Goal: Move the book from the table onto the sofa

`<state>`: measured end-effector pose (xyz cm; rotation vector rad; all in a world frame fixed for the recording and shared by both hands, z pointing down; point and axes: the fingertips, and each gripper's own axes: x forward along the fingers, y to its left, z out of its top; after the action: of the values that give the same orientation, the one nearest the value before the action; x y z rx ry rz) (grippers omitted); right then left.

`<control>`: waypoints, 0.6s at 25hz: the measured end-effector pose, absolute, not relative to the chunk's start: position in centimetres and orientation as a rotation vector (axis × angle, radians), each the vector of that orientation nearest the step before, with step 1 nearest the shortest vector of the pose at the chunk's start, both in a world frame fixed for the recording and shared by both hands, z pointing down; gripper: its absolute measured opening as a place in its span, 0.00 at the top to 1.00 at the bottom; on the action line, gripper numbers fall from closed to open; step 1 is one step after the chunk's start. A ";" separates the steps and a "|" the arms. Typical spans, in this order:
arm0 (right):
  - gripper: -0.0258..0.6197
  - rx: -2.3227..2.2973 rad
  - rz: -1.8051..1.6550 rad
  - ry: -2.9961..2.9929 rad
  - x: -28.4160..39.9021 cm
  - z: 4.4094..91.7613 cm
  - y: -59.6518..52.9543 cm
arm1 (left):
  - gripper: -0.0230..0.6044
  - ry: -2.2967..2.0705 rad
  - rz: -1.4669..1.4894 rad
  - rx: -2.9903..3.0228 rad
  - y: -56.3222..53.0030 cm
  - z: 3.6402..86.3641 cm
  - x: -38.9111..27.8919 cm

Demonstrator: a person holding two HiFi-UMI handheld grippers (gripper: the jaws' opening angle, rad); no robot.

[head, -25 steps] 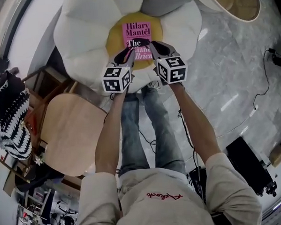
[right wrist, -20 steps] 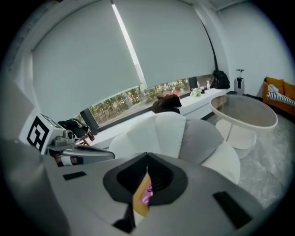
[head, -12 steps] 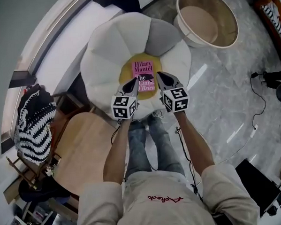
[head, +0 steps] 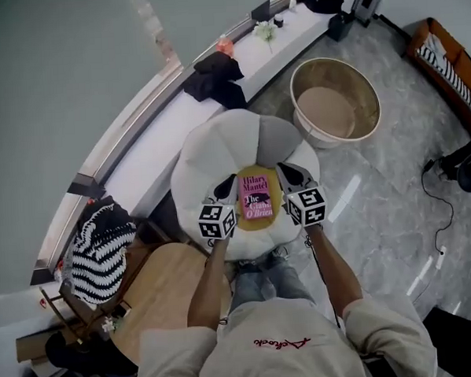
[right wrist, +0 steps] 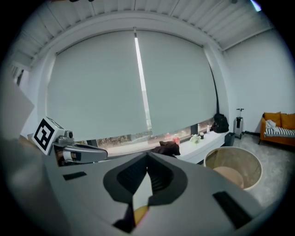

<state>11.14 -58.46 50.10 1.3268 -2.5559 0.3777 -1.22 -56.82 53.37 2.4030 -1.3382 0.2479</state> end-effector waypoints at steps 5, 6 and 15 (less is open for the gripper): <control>0.95 1.386 0.306 -2.604 12.5 44.3 -58.2 | 0.95 -1.373 0.204 2.474 -56.6 46.9 -1.1; 0.95 1.395 0.293 -2.611 12.6 43.3 -58.1 | 0.95 -1.381 0.199 2.487 -56.6 45.8 -1.2; 0.95 1.459 0.142 -2.672 12.7 35.8 -58.1 | 0.95 -1.447 0.115 2.583 -57.4 38.2 -2.2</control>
<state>12.73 -58.07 35.82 1.4591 -2.6720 0.1422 -2.19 -57.35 38.22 2.5831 -1.4468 0.1152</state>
